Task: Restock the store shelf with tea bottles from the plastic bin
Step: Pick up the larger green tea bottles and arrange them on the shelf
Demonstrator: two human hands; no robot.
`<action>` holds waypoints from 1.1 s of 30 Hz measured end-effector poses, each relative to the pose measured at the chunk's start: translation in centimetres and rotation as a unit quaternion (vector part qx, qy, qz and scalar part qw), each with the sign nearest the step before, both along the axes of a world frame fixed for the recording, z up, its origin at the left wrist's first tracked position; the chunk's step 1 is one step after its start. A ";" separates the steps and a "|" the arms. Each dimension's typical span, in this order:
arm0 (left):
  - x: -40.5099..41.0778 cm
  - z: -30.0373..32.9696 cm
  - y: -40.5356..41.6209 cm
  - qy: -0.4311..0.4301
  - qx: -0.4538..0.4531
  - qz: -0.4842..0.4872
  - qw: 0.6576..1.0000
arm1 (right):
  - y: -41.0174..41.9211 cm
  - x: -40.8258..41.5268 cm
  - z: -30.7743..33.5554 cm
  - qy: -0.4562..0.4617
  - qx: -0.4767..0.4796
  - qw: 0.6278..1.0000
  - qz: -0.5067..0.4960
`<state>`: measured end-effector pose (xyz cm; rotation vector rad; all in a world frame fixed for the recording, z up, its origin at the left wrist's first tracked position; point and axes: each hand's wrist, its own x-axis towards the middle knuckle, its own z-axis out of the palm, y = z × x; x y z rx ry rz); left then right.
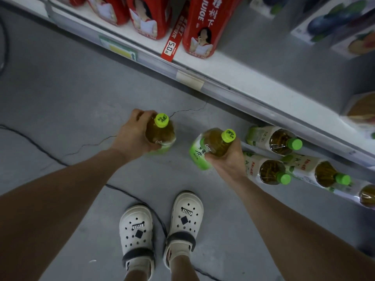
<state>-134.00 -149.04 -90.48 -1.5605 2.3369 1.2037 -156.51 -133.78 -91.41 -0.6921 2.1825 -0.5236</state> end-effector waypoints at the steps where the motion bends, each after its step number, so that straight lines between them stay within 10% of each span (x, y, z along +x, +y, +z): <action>1: 0.4 1.0 0.6 -0.005 0.014 0.018 1.000 | 0.7 0.0 1.1 -0.017 0.004 1.000 -0.005; 20: -0.4 39.5 3.8 0.116 0.105 0.076 0.985 | 6.5 2.9 41.6 -0.063 -0.076 0.992 -0.077; 33: -4.6 69.2 2.9 0.239 -0.034 0.012 0.970 | 9.2 -0.2 71.9 0.056 -0.289 0.953 -0.078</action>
